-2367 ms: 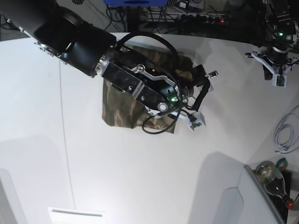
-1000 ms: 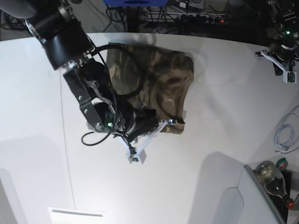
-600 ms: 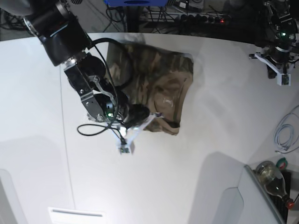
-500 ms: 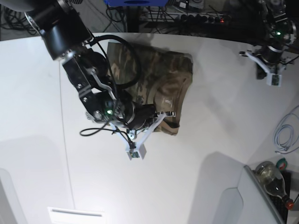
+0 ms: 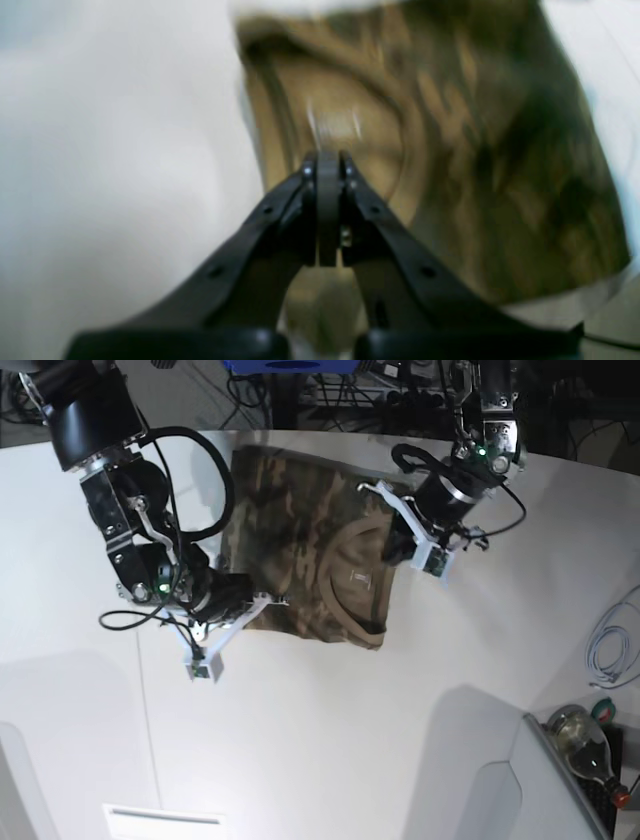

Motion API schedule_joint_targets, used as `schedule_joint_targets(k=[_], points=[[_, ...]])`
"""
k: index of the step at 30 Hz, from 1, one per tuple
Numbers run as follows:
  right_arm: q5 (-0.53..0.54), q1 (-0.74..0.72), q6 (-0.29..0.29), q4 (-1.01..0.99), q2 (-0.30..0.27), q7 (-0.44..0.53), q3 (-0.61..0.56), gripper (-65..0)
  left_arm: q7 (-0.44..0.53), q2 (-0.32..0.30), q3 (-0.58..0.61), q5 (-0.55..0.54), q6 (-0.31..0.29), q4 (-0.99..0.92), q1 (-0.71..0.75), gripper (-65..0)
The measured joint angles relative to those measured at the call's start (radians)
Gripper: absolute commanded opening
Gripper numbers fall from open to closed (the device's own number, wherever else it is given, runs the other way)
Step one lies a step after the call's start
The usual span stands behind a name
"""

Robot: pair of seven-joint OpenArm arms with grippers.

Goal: Layout the t-shirt on the table in an organized manner, then fold the t-shirt properly

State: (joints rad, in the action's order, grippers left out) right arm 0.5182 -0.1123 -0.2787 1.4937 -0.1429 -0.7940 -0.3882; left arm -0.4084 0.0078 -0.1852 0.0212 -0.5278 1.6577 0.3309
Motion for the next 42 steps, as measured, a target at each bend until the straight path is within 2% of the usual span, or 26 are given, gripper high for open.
schedule_joint_targets(k=[5,8,11,15,18,21,25,27,29,33,35,39,42], points=[[0.005,-0.034,0.005,-0.177,-0.002,0.081,0.003,-63.6,0.000,-0.048,-0.008,-0.004,0.007,-0.144,-0.046,-65.0],[0.001,-0.036,0.003,-0.201,-0.003,0.084,0.003,-63.6,0.000,-0.056,-0.008,-0.006,0.046,-0.158,-0.057,-65.0],[-0.004,-0.006,-0.002,-0.062,-0.008,0.048,0.004,-63.6,-0.007,-0.053,-0.008,-0.006,0.053,-0.116,-0.055,-65.0],[0.002,0.085,0.000,0.216,-0.012,-0.049,0.016,-63.6,-0.005,-0.052,-0.008,-0.010,0.053,0.000,-0.045,-65.0],[-0.002,0.168,-0.001,0.290,-0.021,-0.085,0.015,-63.6,0.000,-0.055,0.005,-0.014,0.053,0.060,-0.013,-65.0],[0.001,0.219,0.004,0.229,-0.016,-0.055,0.008,-63.6,0.000,-0.045,0.041,-0.010,0.056,0.008,-0.012,-65.0],[0.002,0.198,0.003,0.054,-0.014,0.049,-0.034,-63.6,0.003,-0.040,0.048,-0.014,0.051,-0.160,-0.060,-65.0],[0.004,0.196,0.002,0.027,-0.017,0.059,-0.039,-63.6,-0.005,-0.049,0.044,-0.010,0.054,-0.216,-0.079,-65.0],[-0.003,0.208,-0.003,0.062,-0.018,0.052,-0.039,-63.6,-0.006,-0.053,0.028,-0.011,0.052,-0.190,-0.073,-65.0],[0.009,0.269,0.003,0.235,-0.019,0.051,0.016,-63.6,-0.008,-0.051,-0.037,-0.126,0.049,-0.068,-0.066,-65.0],[-0.002,0.291,0.003,0.292,-0.019,0.054,0.063,-63.6,-0.018,-0.071,-0.064,-0.180,0.049,-0.020,-0.078,-65.0],[0.000,0.324,0.002,0.332,-0.055,0.058,0.153,-63.5,-0.166,-0.122,-0.073,-0.290,0.053,-0.018,-0.114,-65.0],[0.009,0.332,0.002,0.332,-0.068,0.059,0.212,-63.5,-0.177,-0.128,-0.067,-0.391,0.052,-0.072,-0.172,-65.0]])
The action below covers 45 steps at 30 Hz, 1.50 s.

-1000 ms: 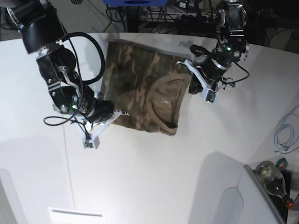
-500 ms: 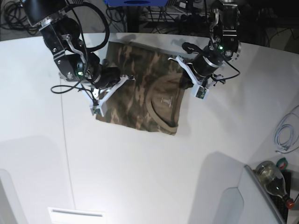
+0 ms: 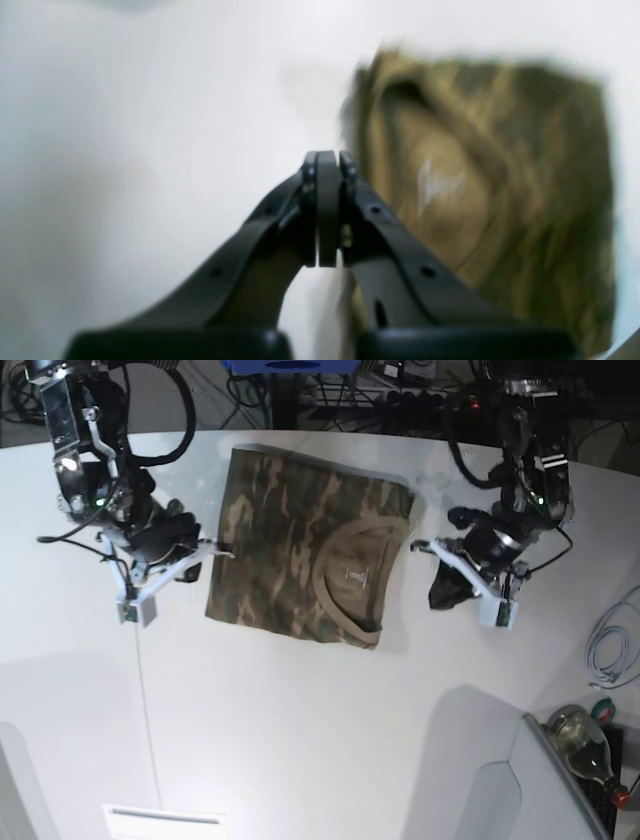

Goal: Layout the t-shirt on the table in an organized manner, then fold the t-shirt properly

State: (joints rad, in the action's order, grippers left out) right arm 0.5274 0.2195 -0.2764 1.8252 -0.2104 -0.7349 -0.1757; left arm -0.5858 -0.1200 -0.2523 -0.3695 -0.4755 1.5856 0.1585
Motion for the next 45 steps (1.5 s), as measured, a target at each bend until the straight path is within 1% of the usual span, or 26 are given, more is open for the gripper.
schedule_joint_targets(k=[1,2,3,4,5,6,7,8,9,12,14,16,19,23,24,25,27,29,30,31,33,35,37,39,42,45], points=[[-0.004,0.003,0.000,0.000,-0.007,0.000,0.015,-63.5,-0.013,0.003,0.002,-0.026,-0.001,-0.014,-0.014,-65.0],[-0.006,0.006,0.000,-0.001,-0.012,-0.001,0.031,-63.5,-0.015,0.003,0.002,-0.055,-0.004,-0.031,-0.026,-61.2],[-0.008,0.012,0.001,-0.001,-0.022,0.001,0.042,-63.5,-0.015,0.003,0.003,-0.059,-0.003,-0.047,-0.031,-47.4],[-0.009,0.018,0.008,-0.001,-0.031,-0.003,0.047,-63.5,-0.017,0.003,0.002,-0.058,-0.003,-0.062,-0.033,-36.2],[-0.010,0.030,0.034,-0.001,-0.038,-0.003,0.053,-63.5,-0.021,0.003,-0.001,-0.076,-0.003,-0.086,-0.031,-25.0],[-0.006,0.042,0.062,-0.001,-0.038,-0.005,0.068,-63.5,-0.029,0.003,0.000,-0.066,-0.003,-0.112,-0.031,-15.6],[-0.004,0.054,0.082,-0.001,-0.032,-0.005,0.085,-63.5,-0.032,0.004,0.001,-0.063,0.000,-0.137,-0.031,-9.2],[-0.004,0.062,0.094,-0.001,-0.026,-0.013,0.103,-63.5,-0.032,0.006,0.000,-0.069,0.000,-0.158,-0.032,-5.3],[-0.004,0.065,0.095,-0.002,-0.024,-0.013,0.111,-63.5,-0.033,0.006,0.000,-0.066,-0.001,-0.181,-0.043,-3.9],[-0.005,0.063,0.103,-0.002,-0.028,-0.009,0.118,-63.5,-0.027,-0.001,0.032,-0.066,-0.005,-0.262,-0.097,-4.9],[-0.005,0.061,0.103,-0.002,-0.030,-0.009,0.117,-63.5,-0.019,-0.001,0.064,-0.071,-0.095,-0.306,-0.124,-4.9],[-0.005,0.063,0.103,-0.002,-0.026,-0.009,0.117,-63.5,-0.020,0.006,0.082,-0.072,-0.135,-0.357,-0.140,-4.9],[-0.005,0.063,0.103,-0.002,-0.028,-0.009,0.117,-63.5,-0.013,0.013,0.082,-0.071,-0.156,-0.419,-0.148,-4.9],[-0.005,0.064,0.103,-0.002,-0.027,-0.009,0.115,-63.5,0.007,0.011,0.086,-0.081,-0.158,-0.489,-0.189,-5.6],[-0.005,0.064,0.103,-0.002,-0.027,-0.009,0.115,-63.5,0.020,0.007,0.107,-0.085,-0.158,-0.510,-0.198,-8.4],[-0.005,0.064,0.103,-0.002,-0.027,-0.009,0.116,-63.5,0.027,0.002,0.137,-0.092,-0.159,-0.532,-0.209,-14.0],[-0.005,0.067,0.103,-0.002,-0.027,-0.006,0.121,-63.5,0.029,-0.003,0.206,-0.098,-0.161,-0.567,-0.233,-29.9],[-0.004,0.075,0.104,-0.002,-0.027,-0.001,0.128,-63.5,0.021,-0.004,0.275,-0.092,-0.160,-0.581,-0.248,-50.5],[-0.002,0.079,0.106,-0.002,-0.026,-0.005,0.144,-63.5,0.015,-0.007,0.308,-0.086,-0.158,-0.583,-0.253,-59.6],[0.004,0.083,0.108,-0.002,-0.024,-0.010,0.169,-63.5,0.020,-0.020,0.344,-0.089,-0.158,-0.583,-0.257,-65.0],[-0.009,0.085,0.109,-0.002,-0.027,-0.004,0.230,-63.5,0.006,-0.051,0.401,-0.088,-0.169,-0.585,-0.279,-65.0],[-0.009,0.092,0.109,-0.002,-0.030,0.006,0.268,-63.5,-0.006,-0.093,0.467,-0.064,-0.179,-0.586,-0.324,-65.0],[-0.008,0.100,0.109,-0.003,-0.027,-0.004,0.288,-63.5,-0.005,-0.139,0.573,-0.010,-0.172,-0.585,-0.389,-65.0],[-0.006,0.102,0.109,-0.003,-0.022,-0.009,0.302,-63.5,-0.003,-0.169,0.691,0.053,-0.161,-0.583,-0.458,-65.0],[-0.005,0.099,0.109,-0.003,-0.023,-0.005,0.307,-63.5,-0.007,-0.175,0.850,0.141,-0.161,-0.583,-0.543,-65.0],[-0.006,0.096,0.109,-0.003,-0.013,-0.007,0.309,-63.5,0.000,-0.153,0.997,0.212,-0.154,-0.582,-0.606,-65.0]])
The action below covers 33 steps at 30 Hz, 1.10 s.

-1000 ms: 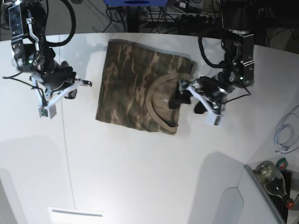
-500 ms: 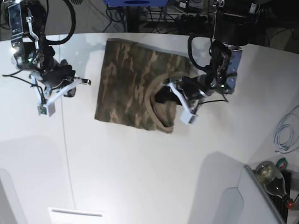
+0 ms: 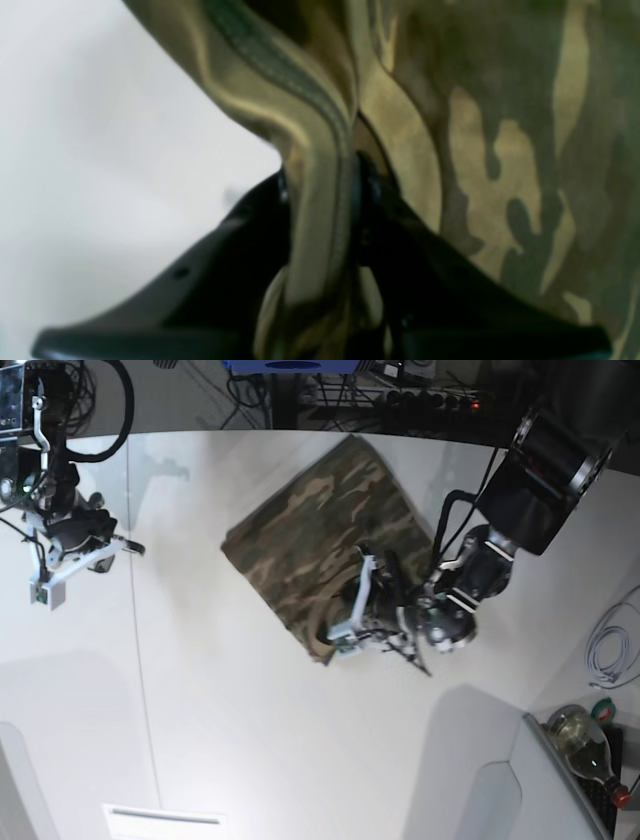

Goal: Layout the t-shirt on the table in an organized manner, then fold the t-shirt properly

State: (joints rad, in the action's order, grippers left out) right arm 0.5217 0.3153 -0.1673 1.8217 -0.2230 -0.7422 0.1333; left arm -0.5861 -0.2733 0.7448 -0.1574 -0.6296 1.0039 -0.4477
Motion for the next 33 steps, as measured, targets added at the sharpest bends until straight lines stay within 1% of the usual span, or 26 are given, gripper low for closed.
schedule_joint_targets(k=[1,3,5,10,12,15,20,25,27,28,31,33], points=[[-0.003,-0.002,0.000,0.000,0.013,0.002,0.005,-63.5,0.003,0.012,0.042,0.023,-0.001,-0.002,-0.019,-65.0],[0.011,-0.004,0.002,-0.001,0.039,-0.005,0.034,-63.5,0.061,0.043,0.132,0.090,-0.001,-0.010,-0.050,-65.0],[0.005,-0.005,0.003,-0.019,0.064,0.002,0.074,-63.5,0.105,0.074,0.187,0.150,-0.002,-0.011,-0.066,-65.0],[-0.005,-0.001,0.003,-0.056,0.098,0.000,0.175,-63.5,0.119,0.157,0.214,0.257,-0.011,-0.014,-0.065,-65.0],[-0.002,0.001,0.003,-0.057,0.120,-0.002,0.197,-63.5,0.119,0.175,0.216,0.288,-0.011,-0.014,-0.065,-65.0],[0.005,0.013,0.003,-0.056,0.129,-0.001,0.206,-63.5,0.123,0.182,0.216,0.293,-0.011,-0.014,-0.066,-65.0],[-0.002,0.026,0.003,-0.057,0.130,-0.002,0.208,-63.5,0.187,0.183,0.220,0.303,-0.011,-0.016,-0.068,-65.0],[-0.002,0.026,0.003,-0.057,0.131,-0.002,0.208,-63.5,0.188,0.183,0.281,0.306,-0.007,-0.016,-0.070,-65.0],[-0.003,0.025,0.003,-0.057,0.149,0.002,0.214,-63.5,0.197,0.185,0.289,0.305,-0.008,-0.016,-0.070,-65.0],[-0.002,0.025,0.003,-0.057,0.156,-0.003,0.214,-63.5,0.206,0.185,0.290,0.306,-0.008,-0.016,-0.073,-65.0],[0.000,0.026,0.003,-0.057,0.157,-0.005,0.212,-63.5,0.275,0.185,0.289,0.305,-0.015,-0.030,-0.089,-65.0],[0.001,0.025,0.003,-0.057,0.156,-0.002,0.212,-63.5,0.291,0.203,0.290,0.302,-0.016,-0.079,-0.106,-65.0]])
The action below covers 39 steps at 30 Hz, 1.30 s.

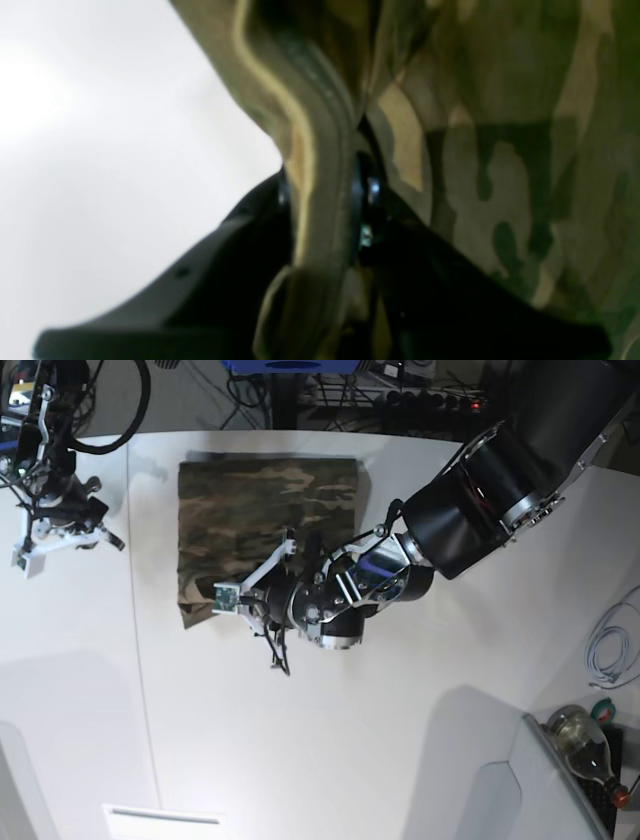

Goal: Layout the t-shirt on the table in an organized manner, then fold the t-shirt properly
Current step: 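Push the folded shirt square with the left gripper to straighten it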

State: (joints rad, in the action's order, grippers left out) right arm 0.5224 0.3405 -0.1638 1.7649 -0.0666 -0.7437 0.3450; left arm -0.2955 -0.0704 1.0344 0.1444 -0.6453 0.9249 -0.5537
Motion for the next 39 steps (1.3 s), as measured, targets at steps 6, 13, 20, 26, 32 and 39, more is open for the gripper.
schedule_joint_targets(k=[6,13,20,26,32,39], points=[[0.000,0.000,0.000,0.000,0.000,0.000,0.000,-63.5,0.020,0.033,0.000,0.005,0.005,-0.076,-0.021,-65.0],[0.000,-0.003,0.000,0.000,-0.002,0.000,0.001,-63.5,0.019,0.034,0.000,0.005,0.005,-0.076,-0.023,-65.0],[0.000,-0.005,0.000,0.000,-0.002,0.000,0.001,-63.5,0.016,0.033,0.001,0.005,0.004,-0.033,-0.024,-62.2],[0.000,-0.005,0.000,0.000,-0.002,0.000,-0.003,-63.5,0.016,0.034,0.000,0.005,0.005,-0.032,-0.025,-31.9],[0.000,-0.005,0.000,0.000,-0.002,0.000,-0.003,-63.5,0.016,0.034,-0.006,0.005,0.005,-0.030,-0.029,-18.6],[0.000,-0.010,0.000,0.000,0.000,-0.003,0.000,-63.5,-0.124,-0.013,-0.010,-0.026,0.005,0.202,-0.084,-17.8]])
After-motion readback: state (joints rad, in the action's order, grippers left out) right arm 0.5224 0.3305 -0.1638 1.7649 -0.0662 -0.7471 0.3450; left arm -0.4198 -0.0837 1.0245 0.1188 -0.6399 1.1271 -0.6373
